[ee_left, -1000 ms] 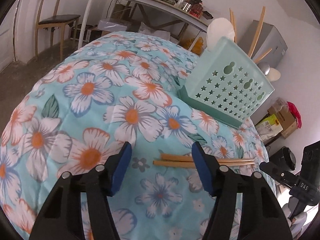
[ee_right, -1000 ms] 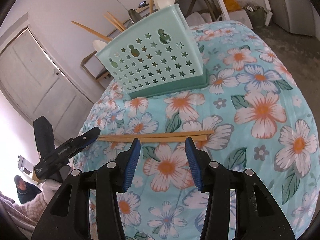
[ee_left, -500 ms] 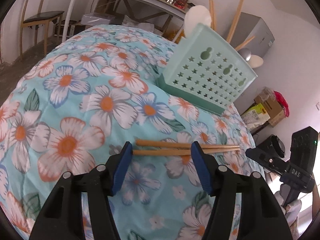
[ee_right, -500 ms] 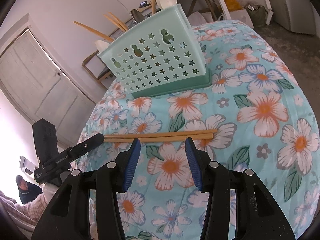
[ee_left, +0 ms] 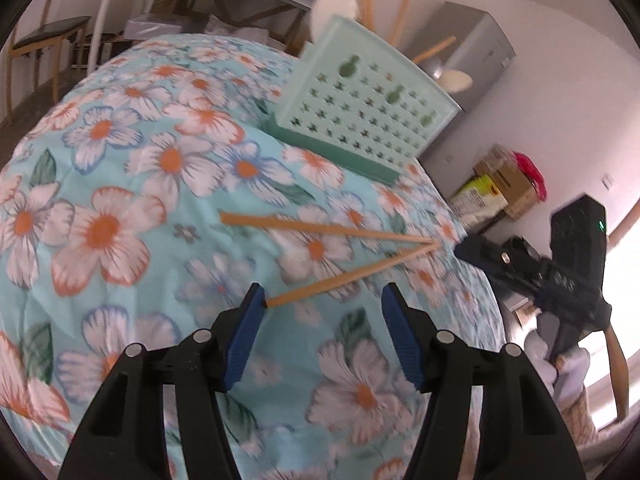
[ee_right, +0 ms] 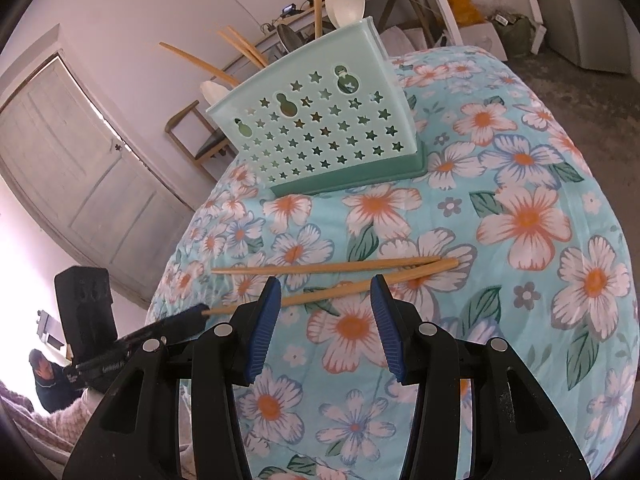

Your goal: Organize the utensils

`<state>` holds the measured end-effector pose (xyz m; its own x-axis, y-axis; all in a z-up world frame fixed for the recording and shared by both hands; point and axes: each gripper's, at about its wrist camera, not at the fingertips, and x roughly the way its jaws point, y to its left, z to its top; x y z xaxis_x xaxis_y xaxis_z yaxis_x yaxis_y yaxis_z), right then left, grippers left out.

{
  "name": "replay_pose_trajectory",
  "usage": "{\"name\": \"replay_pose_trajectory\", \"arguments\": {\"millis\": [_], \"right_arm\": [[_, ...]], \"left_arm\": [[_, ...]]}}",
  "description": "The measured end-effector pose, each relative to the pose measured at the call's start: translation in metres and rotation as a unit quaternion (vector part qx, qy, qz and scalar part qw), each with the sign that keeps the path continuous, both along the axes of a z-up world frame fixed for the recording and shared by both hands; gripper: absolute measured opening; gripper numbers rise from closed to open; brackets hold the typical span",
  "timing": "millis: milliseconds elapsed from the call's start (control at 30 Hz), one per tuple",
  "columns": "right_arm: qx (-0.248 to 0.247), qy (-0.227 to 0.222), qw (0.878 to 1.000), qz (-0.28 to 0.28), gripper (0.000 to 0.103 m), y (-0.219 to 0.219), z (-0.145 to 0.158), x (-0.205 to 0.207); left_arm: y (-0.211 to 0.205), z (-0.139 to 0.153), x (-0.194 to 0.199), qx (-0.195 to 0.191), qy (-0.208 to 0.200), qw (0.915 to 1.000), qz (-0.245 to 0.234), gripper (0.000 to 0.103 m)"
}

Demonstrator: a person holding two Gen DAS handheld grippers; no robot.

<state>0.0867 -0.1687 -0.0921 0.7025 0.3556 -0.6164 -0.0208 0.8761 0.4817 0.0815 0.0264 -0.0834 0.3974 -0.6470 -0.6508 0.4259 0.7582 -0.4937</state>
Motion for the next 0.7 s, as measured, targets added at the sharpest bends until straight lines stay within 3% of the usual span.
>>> {"name": "replay_pose_trajectory", "arguments": {"millis": [233, 600, 700], "right_arm": [[0.002, 0.016, 1.000, -0.009, 0.045, 0.000, -0.007, 0.000], [-0.013, 0.058, 0.998, -0.030, 0.050, 0.001, -0.034, 0.002], [-0.023, 0.050, 0.998, -0.031, 0.059, 0.008, -0.034, 0.003]], "left_arm": [[0.004, 0.009, -0.011, 0.011, -0.030, 0.9995, 0.010, 0.060], [0.006, 0.019, -0.021, 0.029, -0.078, 0.9961, 0.031, 0.072], [0.002, 0.019, -0.024, 0.033, -0.086, 0.9953, 0.029, 0.074]]}}
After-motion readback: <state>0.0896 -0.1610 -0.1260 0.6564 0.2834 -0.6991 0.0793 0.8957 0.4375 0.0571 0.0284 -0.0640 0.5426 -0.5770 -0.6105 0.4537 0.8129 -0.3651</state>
